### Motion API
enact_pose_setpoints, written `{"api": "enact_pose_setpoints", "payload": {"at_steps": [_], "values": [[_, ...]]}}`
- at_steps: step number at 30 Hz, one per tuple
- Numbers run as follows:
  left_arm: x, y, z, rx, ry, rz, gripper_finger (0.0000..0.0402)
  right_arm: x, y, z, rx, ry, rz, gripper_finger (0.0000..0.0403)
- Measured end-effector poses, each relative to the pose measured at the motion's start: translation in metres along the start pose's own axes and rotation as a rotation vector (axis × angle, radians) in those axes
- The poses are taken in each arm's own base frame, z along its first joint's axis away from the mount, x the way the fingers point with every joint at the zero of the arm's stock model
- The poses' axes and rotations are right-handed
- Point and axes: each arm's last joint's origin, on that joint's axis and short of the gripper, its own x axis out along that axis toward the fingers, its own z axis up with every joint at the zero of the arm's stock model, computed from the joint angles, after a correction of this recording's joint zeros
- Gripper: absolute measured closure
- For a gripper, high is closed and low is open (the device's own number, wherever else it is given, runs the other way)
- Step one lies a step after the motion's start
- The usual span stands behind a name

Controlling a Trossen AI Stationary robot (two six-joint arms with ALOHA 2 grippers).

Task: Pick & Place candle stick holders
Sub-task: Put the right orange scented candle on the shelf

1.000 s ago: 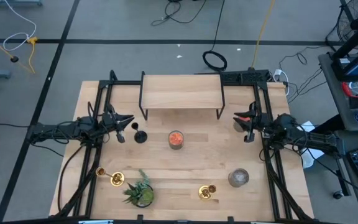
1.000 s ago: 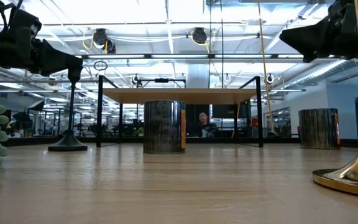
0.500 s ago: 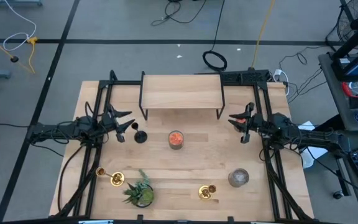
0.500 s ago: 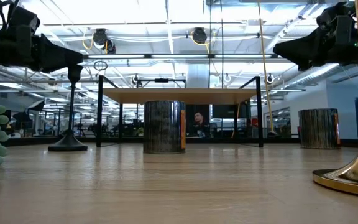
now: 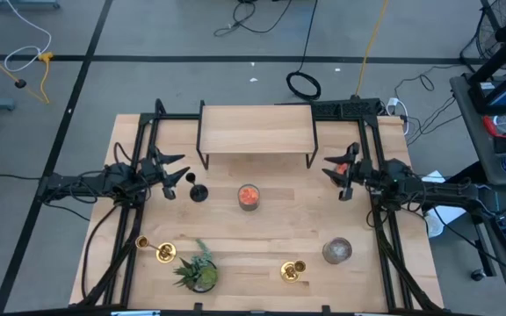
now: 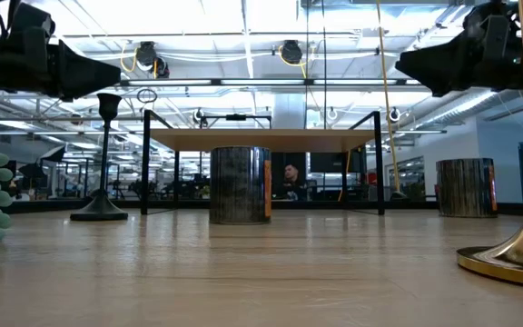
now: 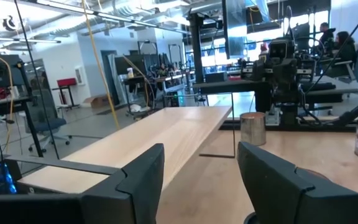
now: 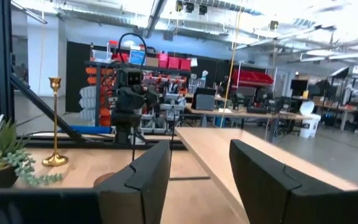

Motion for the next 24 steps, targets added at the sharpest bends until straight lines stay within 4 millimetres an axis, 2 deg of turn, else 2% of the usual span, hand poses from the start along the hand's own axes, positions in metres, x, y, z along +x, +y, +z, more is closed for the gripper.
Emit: {"api": "enact_pose_setpoints", "payload": {"at_steps": [2, 7, 11, 17, 24], "values": [[0.000, 0.000, 0.000, 0.008, -0.002, 0.001, 0.0190, 0.000, 0.000, -0.003, 0.043, 0.037, 0.001, 0.0245], [0.000, 0.000, 0.001, 0.010, -0.013, 0.003, 0.0190, 0.000, 0.004, -0.018, 0.136, 0.252, 0.025, 0.0242], [0.000, 0.000, 0.002, 0.008, -0.019, 0.004, 0.0190, 0.010, 0.006, 0.009, 0.134, 0.244, 0.057, 0.0239], [0.000, 0.000, 0.003, 0.004, -0.026, 0.004, 0.0190, 0.021, 0.011, 0.034, 0.127, 0.358, 0.113, 0.0239], [0.000, 0.001, 0.004, 0.001, -0.035, 0.006, 0.0190, 0.020, 0.014, 0.044, 0.225, 0.740, 0.059, 0.0238]]}}
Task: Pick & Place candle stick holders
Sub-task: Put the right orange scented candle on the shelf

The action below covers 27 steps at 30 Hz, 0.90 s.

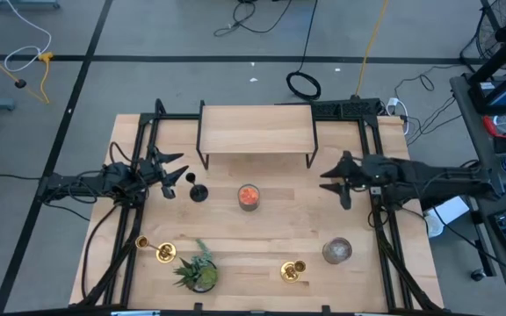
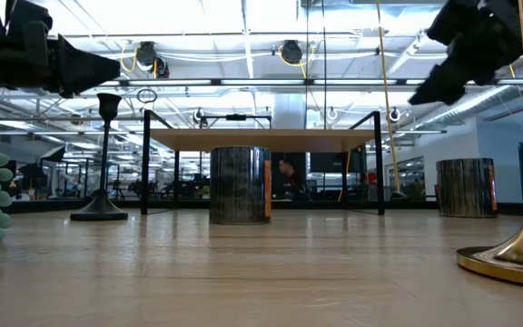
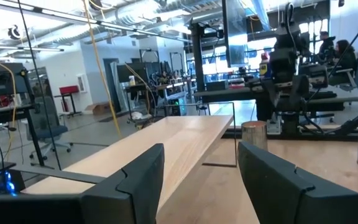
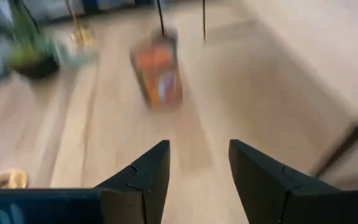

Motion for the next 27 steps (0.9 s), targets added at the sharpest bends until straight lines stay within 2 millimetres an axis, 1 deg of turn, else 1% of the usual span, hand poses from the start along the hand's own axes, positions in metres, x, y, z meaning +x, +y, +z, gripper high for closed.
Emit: {"api": "enact_pose_setpoints", "payload": {"at_steps": [2, 4, 11, 13, 17, 19, 22, 27], "values": [[0.000, 0.000, 0.000, 0.000, -0.001, 0.000, 0.0190, -0.005, 0.000, 0.001, 0.059, 0.076, -0.018, 0.0238], [0.000, 0.000, 0.000, 0.001, 0.000, 0.000, 0.0190, -0.008, -0.001, -0.003, 0.096, 0.147, -0.050, 0.0238], [0.000, 0.000, 0.000, 0.039, -0.001, -0.001, 0.0190, -0.011, -0.007, -0.016, 0.187, 0.253, -0.196, 0.0238], [0.000, 0.000, 0.000, 0.041, -0.001, 0.000, 0.0190, -0.013, -0.009, -0.021, 0.216, 0.301, -0.253, 0.0238], [0.000, 0.000, 0.002, 0.058, -0.015, 0.003, 0.0190, -0.017, -0.014, -0.030, 0.248, 0.359, -0.419, 0.0238], [0.000, 0.001, 0.003, 0.054, -0.028, 0.006, 0.0190, -0.016, -0.016, -0.033, 0.260, 0.360, -0.457, 0.0238], [0.000, 0.001, 0.004, 0.049, -0.043, 0.009, 0.0190, -0.011, -0.016, -0.034, 0.267, 0.356, -0.454, 0.0238], [0.000, 0.001, 0.005, 0.053, -0.047, 0.010, 0.0190, 0.000, -0.016, -0.037, 0.261, 0.398, -0.461, 0.0238]]}}
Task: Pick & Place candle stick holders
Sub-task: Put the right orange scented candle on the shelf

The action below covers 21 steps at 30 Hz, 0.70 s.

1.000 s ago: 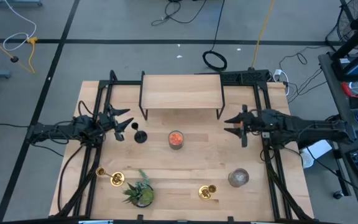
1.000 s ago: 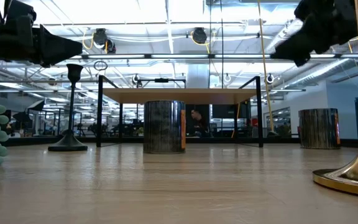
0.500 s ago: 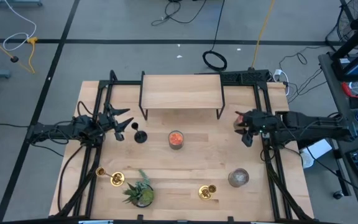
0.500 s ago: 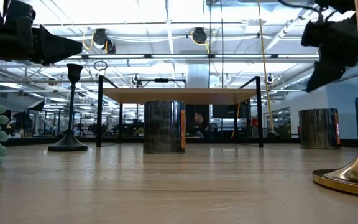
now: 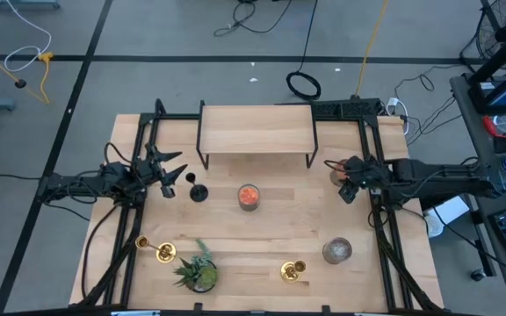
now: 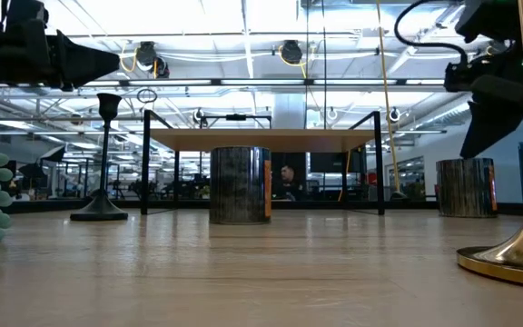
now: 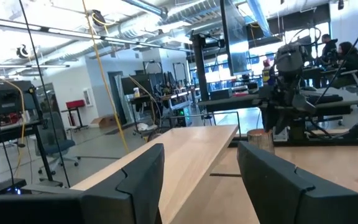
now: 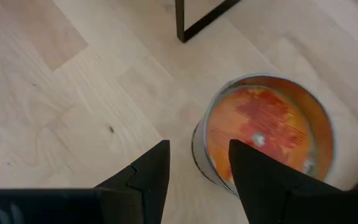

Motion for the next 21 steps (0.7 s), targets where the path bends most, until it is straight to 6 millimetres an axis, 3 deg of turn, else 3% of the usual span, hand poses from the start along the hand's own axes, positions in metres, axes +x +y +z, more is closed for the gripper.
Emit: {"api": "enact_pose_setpoints", "payload": {"at_steps": [11, 21], "values": [[0.000, 0.000, 0.000, 0.031, -0.001, 0.000, 0.0190, 0.022, 0.008, 0.002, -0.042, 0.107, -0.130, 0.0254], [0.000, 0.000, 0.001, 0.039, -0.005, 0.002, 0.0190, 0.026, 0.013, 0.007, -0.031, 0.086, -0.106, 0.0393]]}}
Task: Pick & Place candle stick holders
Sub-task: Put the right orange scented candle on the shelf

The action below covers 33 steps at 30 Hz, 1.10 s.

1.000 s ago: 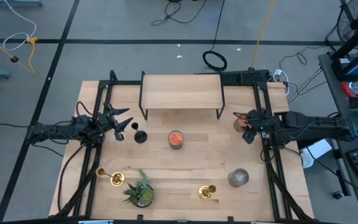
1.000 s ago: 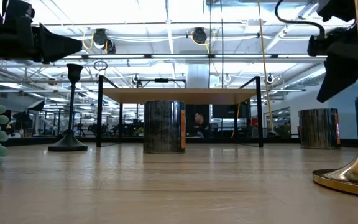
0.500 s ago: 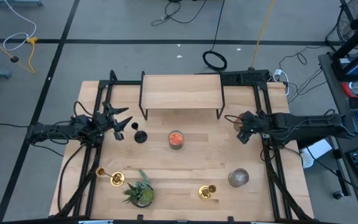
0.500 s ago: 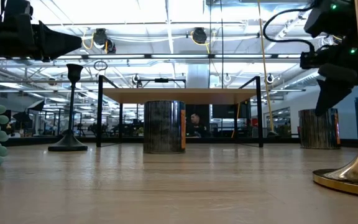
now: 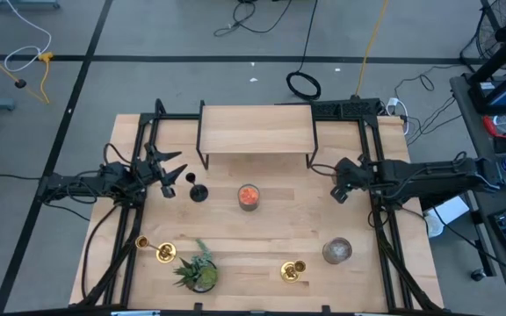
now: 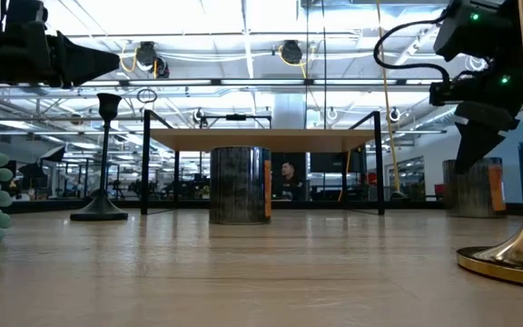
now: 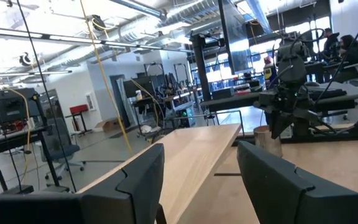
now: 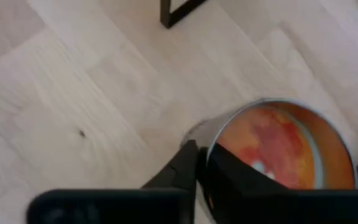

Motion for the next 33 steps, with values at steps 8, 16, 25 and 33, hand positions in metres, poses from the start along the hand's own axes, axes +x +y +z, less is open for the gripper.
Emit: {"api": "enact_pose_setpoints", "payload": {"at_steps": [8, 16, 25, 33], "values": [[0.000, 0.001, 0.002, -0.010, -0.023, 0.007, 0.0190, -0.019, 0.005, 0.011, 0.032, -0.023, 0.140, 0.0399], [0.000, 0.001, 0.002, -0.050, -0.023, 0.006, 0.0190, -0.049, 0.030, 0.028, -0.047, -0.108, 0.482, 0.0400], [0.000, 0.001, 0.002, -0.067, -0.022, 0.006, 0.0190, -0.065, 0.063, 0.051, -0.198, -0.421, 0.736, 0.0402], [0.000, 0.001, 0.003, -0.070, -0.029, 0.008, 0.0190, -0.076, 0.077, 0.098, -0.330, -0.552, 0.724, 0.0402]]}}
